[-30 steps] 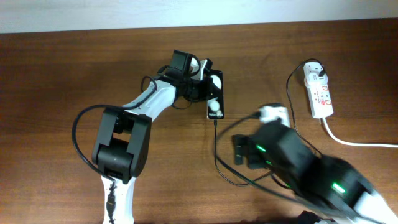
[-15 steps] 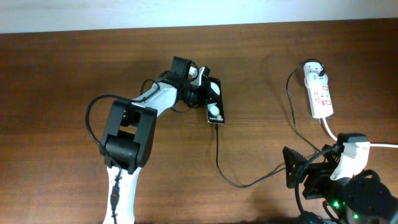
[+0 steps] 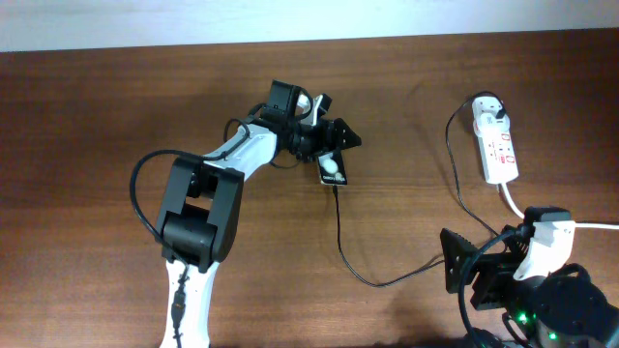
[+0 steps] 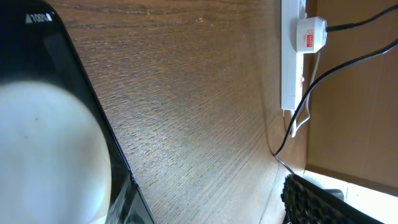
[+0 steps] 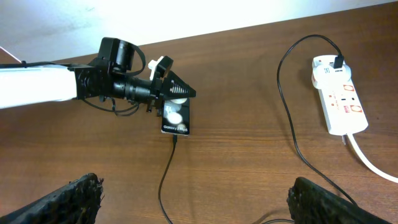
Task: Plug charger to phone and switch on socket
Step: 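Lower the plugged phone flat onto the table with the left gripper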
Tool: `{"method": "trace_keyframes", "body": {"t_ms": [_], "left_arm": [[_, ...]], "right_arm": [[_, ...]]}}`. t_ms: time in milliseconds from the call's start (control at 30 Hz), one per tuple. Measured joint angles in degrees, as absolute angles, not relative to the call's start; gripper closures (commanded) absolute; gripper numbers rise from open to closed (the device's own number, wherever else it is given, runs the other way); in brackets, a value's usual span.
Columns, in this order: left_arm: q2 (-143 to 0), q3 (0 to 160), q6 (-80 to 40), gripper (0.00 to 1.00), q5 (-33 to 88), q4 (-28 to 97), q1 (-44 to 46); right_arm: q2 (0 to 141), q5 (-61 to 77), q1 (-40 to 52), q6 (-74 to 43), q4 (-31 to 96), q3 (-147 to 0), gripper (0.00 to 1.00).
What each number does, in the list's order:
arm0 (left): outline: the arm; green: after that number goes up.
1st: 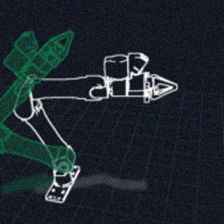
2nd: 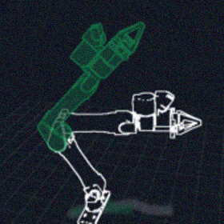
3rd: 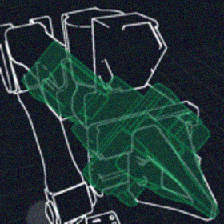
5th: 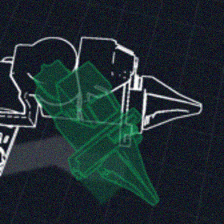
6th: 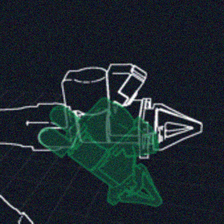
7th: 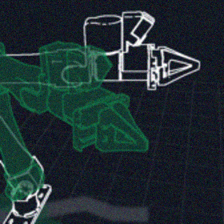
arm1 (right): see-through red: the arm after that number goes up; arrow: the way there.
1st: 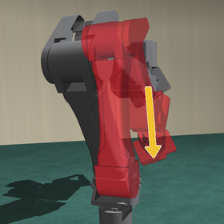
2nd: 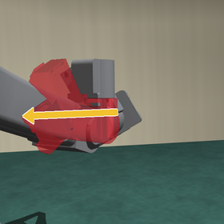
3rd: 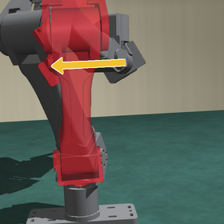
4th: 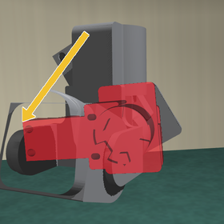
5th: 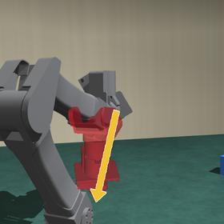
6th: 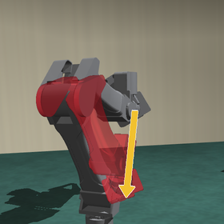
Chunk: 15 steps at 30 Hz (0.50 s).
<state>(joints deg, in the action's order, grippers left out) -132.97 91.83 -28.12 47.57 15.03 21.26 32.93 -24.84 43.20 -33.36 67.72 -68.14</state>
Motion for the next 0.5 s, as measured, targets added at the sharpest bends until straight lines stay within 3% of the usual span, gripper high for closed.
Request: {"method": "trace_keyframes", "body": {"t_ms": [67, 500], "left_arm": [[-132.94, 91.85, -28.12, 0.01, 47.62, 15.03, 21.26], [-131.07, 93.34, -24.43, 0.01, 35.75, 20.78, 24.86]], "right_arm": [[32.93, -24.84, 43.2, -33.34, 67.72, -68.14, 0.01], [32.93, -24.84, 43.2, -33.21, 67.72, -68.14, 0.01]]}}
